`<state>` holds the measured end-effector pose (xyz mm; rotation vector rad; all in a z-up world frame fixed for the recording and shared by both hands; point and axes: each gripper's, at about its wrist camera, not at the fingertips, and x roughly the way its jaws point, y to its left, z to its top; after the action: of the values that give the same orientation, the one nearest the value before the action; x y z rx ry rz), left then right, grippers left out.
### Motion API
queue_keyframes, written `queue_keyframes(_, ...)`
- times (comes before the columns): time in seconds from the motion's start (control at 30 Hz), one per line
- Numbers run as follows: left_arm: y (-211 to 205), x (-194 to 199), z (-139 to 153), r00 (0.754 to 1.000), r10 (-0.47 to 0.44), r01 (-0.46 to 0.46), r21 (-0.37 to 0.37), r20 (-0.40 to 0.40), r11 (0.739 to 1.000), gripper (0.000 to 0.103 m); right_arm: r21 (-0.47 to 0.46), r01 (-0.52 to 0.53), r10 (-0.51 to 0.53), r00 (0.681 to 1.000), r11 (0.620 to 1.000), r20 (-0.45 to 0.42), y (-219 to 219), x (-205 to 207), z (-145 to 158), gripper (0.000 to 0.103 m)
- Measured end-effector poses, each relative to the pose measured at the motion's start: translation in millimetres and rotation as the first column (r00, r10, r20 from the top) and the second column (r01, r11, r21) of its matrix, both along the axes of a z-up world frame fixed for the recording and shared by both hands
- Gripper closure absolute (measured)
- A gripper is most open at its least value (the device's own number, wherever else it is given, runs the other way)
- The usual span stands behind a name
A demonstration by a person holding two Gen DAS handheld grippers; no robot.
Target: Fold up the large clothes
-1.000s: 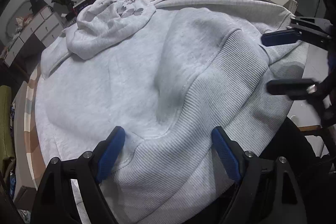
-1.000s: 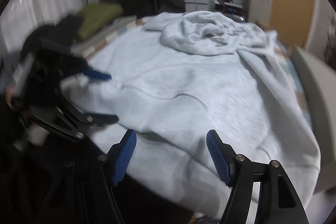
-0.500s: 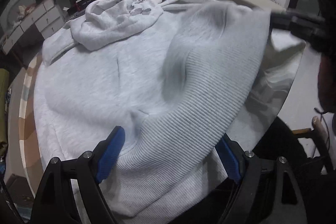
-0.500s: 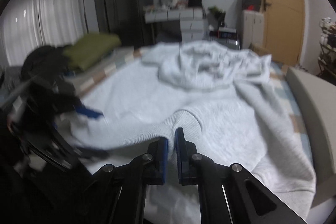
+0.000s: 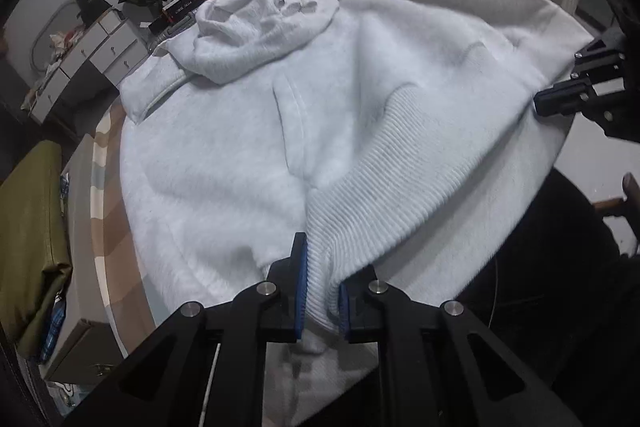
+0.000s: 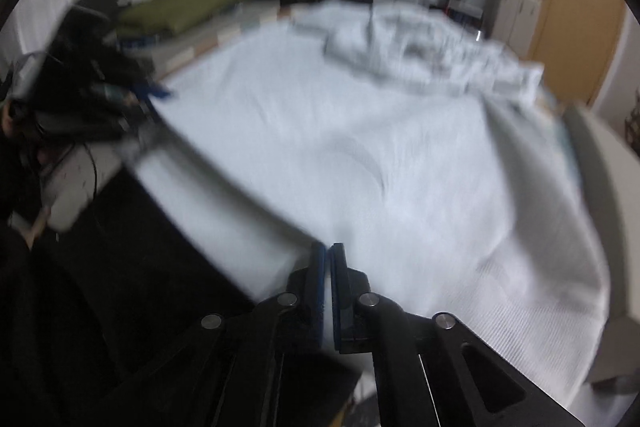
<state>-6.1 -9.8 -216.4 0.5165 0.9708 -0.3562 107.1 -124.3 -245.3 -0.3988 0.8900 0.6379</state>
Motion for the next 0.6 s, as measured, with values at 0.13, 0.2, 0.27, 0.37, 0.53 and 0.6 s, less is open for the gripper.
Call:
queue_keyframes(0.13,5.4,-11.8,-8.2,0.999,-0.038,0.038,0.02,0.006,0.999,0.091,0.085,0.079,-0.075,0.996,0.993,-0.041,-34.8,3.7,10.5,0.103)
queue_keyframes(0.2,13.7,-17.0,0.3,0.999,-0.029,0.029,0.005,0.024,1.0,0.091,0.178,0.094,-0.093,0.996,0.98,-0.011,-55.4,-1.5,29.0,0.099)
queue_keyframes(0.27,34.9,-20.4,16.1,1.0,0.005,-0.005,-0.113,0.0,0.994,0.073,0.255,0.139,-0.146,0.989,0.957,0.007,-76.2,-3.7,44.6,0.099)
queue_keyframes(0.37,88.3,-17.4,35.5,0.986,0.165,-0.164,-0.329,-0.024,0.93,0.013,0.38,0.217,-0.24,0.971,0.899,0.013,-112.1,-1.8,60.3,0.084)
queue_keyframes(0.53,146.9,5.6,13.2,0.9,0.397,-0.434,-0.436,-0.177,0.789,0.013,0.355,0.401,-0.426,0.905,0.844,-0.009,-138.5,19.9,49.7,0.051)
queue_keyframes(0.6,152.7,12.3,0.4,0.88,0.395,-0.474,-0.47,-0.263,0.744,0.013,0.33,0.439,-0.457,0.889,0.836,-0.026,-140.9,26.9,42.5,0.052)
